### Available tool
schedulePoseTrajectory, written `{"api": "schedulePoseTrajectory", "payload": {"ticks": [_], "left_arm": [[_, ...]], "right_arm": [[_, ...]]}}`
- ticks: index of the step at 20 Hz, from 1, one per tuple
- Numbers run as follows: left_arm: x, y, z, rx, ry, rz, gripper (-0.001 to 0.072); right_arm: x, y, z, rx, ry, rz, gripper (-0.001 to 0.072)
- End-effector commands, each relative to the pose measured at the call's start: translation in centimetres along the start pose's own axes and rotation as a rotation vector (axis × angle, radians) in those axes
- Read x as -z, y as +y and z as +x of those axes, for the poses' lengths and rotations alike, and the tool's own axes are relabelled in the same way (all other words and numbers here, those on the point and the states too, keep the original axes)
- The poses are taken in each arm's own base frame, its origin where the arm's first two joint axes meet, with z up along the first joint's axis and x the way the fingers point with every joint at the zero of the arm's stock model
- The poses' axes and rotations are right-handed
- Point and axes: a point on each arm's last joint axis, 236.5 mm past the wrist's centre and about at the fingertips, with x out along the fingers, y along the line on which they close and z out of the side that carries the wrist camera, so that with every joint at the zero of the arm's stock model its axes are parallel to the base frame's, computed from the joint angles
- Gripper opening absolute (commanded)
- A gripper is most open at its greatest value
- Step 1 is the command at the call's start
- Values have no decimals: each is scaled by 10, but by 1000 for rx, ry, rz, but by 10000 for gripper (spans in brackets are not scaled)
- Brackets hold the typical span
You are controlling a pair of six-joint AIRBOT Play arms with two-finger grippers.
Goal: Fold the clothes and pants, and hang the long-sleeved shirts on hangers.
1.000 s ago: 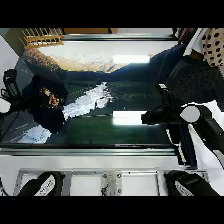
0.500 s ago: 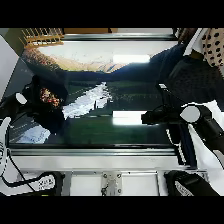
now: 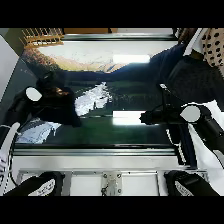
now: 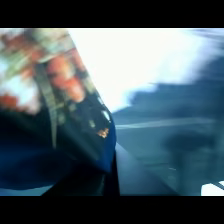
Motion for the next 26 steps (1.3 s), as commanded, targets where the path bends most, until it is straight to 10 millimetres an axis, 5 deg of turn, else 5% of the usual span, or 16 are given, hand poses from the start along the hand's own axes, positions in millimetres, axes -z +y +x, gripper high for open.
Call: {"api": "schedulePoseTrajectory", "payload": {"ticks": [1,4,7,8,9,13,15,19,23,26], "left_arm": [[32,-141,-13,257,-45,158,8],[69,-225,-3,379,-83,273,8],[86,-254,21,411,-106,309,51],[82,-251,26,401,-108,298,405],[71,-243,25,386,-107,273,654],[20,-157,1,255,-79,160,615],[21,-95,-9,160,-24,79,620],[88,-16,-6,72,140,18,621],[161,-6,3,127,275,89,621],[180,1,16,137,277,58,621]], "right_arm": [[-24,-13,-16,47,-66,-69,15],[-67,-51,-57,149,-193,-20,16],[-88,-85,-88,203,-281,64,15],[-88,-93,-92,216,-287,85,16],[-86,-99,-95,224,-285,101,16],[-78,-102,-94,224,-250,116,16],[-77,-103,-94,225,-248,117,16],[-76,-104,-92,225,-245,119,15],[-75,-104,-91,225,-240,121,15],[-72,-106,-88,224,-233,125,16]]}}
